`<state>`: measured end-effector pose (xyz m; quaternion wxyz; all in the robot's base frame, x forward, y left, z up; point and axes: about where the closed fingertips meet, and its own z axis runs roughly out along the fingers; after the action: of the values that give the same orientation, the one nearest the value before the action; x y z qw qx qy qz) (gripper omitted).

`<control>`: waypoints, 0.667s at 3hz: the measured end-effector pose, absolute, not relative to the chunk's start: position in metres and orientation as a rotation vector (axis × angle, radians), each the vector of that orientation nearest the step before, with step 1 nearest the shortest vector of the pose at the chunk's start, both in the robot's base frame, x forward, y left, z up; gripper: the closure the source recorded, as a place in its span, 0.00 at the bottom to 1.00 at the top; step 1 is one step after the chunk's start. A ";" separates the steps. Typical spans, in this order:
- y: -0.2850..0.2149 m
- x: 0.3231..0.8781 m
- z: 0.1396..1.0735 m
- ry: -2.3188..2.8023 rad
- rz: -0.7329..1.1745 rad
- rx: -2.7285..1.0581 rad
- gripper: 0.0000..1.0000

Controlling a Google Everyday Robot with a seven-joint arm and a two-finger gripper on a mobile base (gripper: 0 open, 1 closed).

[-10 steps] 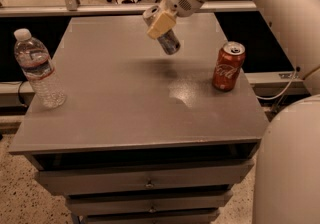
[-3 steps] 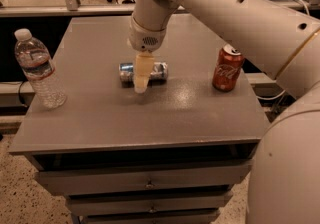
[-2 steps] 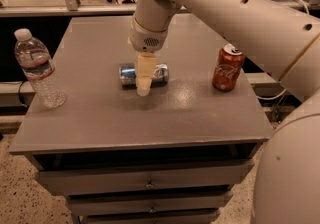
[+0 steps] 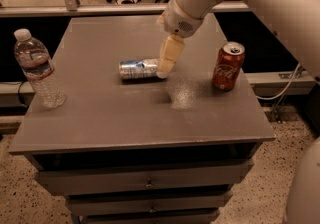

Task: Knock redbull can over

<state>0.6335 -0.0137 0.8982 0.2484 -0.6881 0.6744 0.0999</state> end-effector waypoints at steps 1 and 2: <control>-0.087 0.646 0.937 1.863 0.229 -1.627 0.00; -0.140 0.647 0.963 1.873 0.186 -1.474 0.00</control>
Offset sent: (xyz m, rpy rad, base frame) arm 0.0120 -0.1999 0.1001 0.2456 -0.2312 -0.4089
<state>0.6469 -0.1398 0.9626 0.3668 -0.5735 0.7289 0.0723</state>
